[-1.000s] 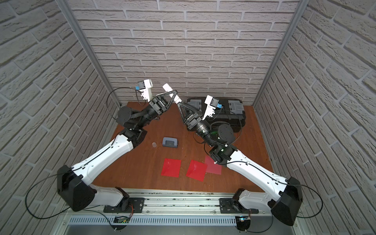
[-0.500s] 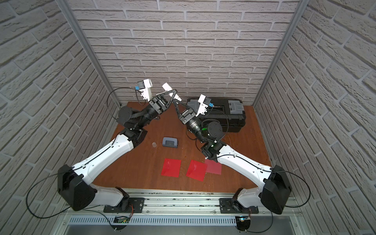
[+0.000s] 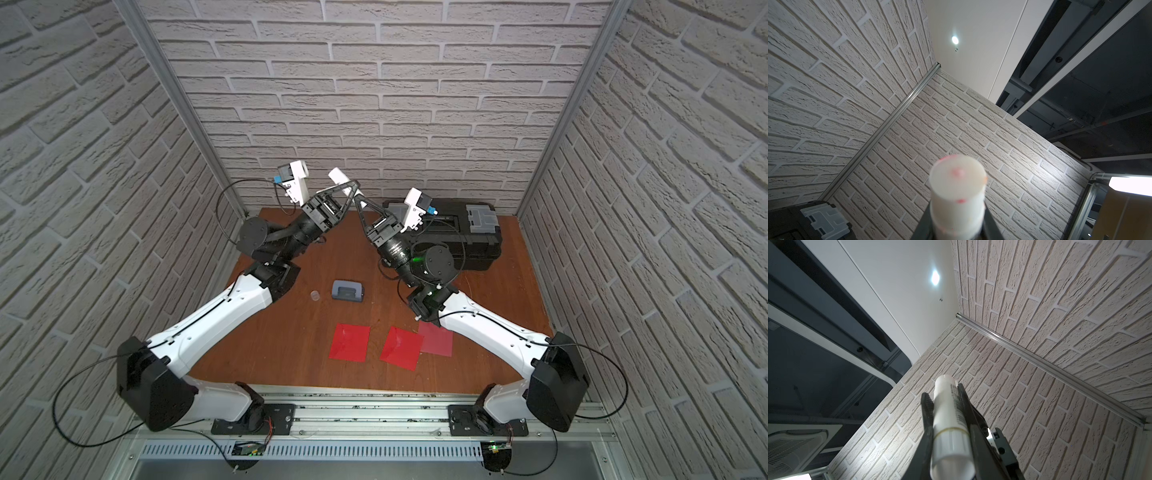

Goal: Seal the envelope with a glue stick
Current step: Screw the glue stick, then pick up the lid from the center of the board.

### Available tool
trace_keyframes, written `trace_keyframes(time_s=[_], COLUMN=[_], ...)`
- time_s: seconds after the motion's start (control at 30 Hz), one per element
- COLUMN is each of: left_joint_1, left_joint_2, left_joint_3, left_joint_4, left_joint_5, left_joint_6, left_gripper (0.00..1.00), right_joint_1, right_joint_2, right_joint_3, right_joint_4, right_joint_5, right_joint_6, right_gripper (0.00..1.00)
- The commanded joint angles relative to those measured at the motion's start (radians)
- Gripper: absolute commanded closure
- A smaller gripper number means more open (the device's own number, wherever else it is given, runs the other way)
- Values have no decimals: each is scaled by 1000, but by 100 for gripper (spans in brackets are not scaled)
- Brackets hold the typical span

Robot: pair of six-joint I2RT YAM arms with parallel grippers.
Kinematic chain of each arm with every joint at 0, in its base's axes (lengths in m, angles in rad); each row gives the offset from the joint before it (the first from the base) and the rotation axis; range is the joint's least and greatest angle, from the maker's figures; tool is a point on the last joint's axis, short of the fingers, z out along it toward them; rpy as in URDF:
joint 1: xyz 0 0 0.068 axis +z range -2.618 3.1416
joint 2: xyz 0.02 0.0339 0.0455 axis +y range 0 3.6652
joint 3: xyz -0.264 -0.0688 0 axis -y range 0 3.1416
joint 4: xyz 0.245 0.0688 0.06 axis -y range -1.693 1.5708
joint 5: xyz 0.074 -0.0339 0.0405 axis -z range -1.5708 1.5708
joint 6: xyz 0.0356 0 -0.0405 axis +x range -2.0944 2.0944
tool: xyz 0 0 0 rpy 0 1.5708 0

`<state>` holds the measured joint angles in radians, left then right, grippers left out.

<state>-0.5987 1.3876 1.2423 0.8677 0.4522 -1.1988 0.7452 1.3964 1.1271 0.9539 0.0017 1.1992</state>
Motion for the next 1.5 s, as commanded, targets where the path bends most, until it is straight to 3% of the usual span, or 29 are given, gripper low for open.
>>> trace_keyframes(time_s=[0.0, 0.07, 0.17, 0.2, 0.33, 0.53, 0.7, 0.87, 1.0, 1.2, 1.47], left_joint_1=[-6, -3, 10, 15, 43, 79, 86, 92, 108, 149, 173], left_joint_2=[-17, -19, -30, -39, -87, -212, -287, -250, -162, 17, 199], left_joint_3=[5, 5, -1, -8, -45, -112, -72, 13, 57, 78, 71], left_joint_4=[20, 9, -26, -42, -145, -472, -923, -1355, -1595, -1788, -1838], left_joint_5=[32, 31, 26, 23, -4, -100, -256, -444, -550, -601, -662], left_joint_6=[33, 38, 47, 51, 92, 264, 477, 617, 663, 651, 688], left_gripper=[100, 100, 57, 49, 38, 39, 43, 46, 42, 42, 45], right_joint_1=[0, 0, -2, -4, -10, -13, -18, -23, -27, -29, -30], right_joint_2=[-21, -26, -40, -48, -104, -213, -267, -294, -305, -301, -298], right_joint_3=[31, 25, 11, 5, -19, -22, 1, 9, 9, 7, 8], right_joint_4=[2, 4, -9, -19, -101, -376, -612, -741, -779, -799, -816], right_joint_5=[-21, -16, -6, -2, 30, 124, 211, 253, 256, 254, 253], right_joint_6=[-10, -17, -41, -54, -149, -380, -564, -650, -661, -663, -670], right_gripper=[88, 92, 96, 97, 97, 98, 98, 98, 97, 97, 97])
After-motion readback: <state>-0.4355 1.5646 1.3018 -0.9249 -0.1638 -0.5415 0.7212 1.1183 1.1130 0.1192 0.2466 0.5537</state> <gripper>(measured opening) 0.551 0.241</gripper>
